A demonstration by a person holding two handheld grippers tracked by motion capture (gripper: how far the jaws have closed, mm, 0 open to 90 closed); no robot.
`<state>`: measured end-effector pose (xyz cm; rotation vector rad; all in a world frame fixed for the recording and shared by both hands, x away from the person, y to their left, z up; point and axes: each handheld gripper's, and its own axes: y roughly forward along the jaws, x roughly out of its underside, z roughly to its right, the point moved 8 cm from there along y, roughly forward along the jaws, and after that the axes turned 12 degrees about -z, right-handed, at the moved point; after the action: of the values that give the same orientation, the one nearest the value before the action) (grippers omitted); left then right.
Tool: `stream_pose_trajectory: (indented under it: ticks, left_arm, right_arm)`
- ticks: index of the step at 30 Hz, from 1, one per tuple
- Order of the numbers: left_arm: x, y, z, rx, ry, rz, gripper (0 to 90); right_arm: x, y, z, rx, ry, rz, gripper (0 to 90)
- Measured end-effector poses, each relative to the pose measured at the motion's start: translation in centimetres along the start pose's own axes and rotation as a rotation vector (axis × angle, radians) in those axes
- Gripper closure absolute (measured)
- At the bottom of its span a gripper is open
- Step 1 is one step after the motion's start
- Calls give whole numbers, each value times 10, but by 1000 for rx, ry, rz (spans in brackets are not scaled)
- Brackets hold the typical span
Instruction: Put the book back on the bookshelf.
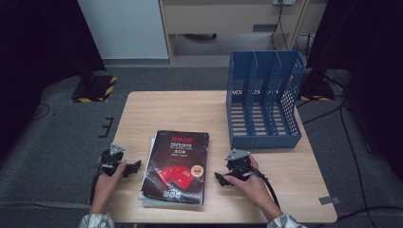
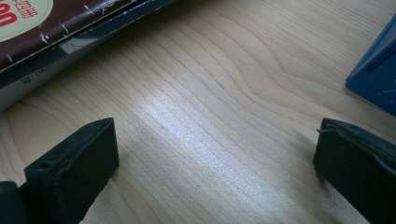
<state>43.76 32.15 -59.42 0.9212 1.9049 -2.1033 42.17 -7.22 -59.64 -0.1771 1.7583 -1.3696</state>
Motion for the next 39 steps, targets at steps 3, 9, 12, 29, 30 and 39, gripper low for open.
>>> stream_pose_trajectory:
  ticks: [3,9,12,29,30,39]
  left_arm:
    - [0,0,0,0,0,1,0]
    - [-1,0,0,-2,-2,1,0]
    - [-1,0,0,-2,0,0,0]
    - [-3,-14,1,8,-19,45,85]
    - [-6,-19,3,16,-21,71,125]
    - [-9,-61,28,64,-3,160,320]
  right_arm:
    - [0,0,0,0,0,-1,5]
    - [0,0,0,0,0,-1,5]
    - [0,0,1,8,6,1,5]
    - [-3,-3,0,7,26,-1,119]
    - [-9,-11,0,-6,43,30,148]
    - [-25,-34,-8,-64,59,143,338]
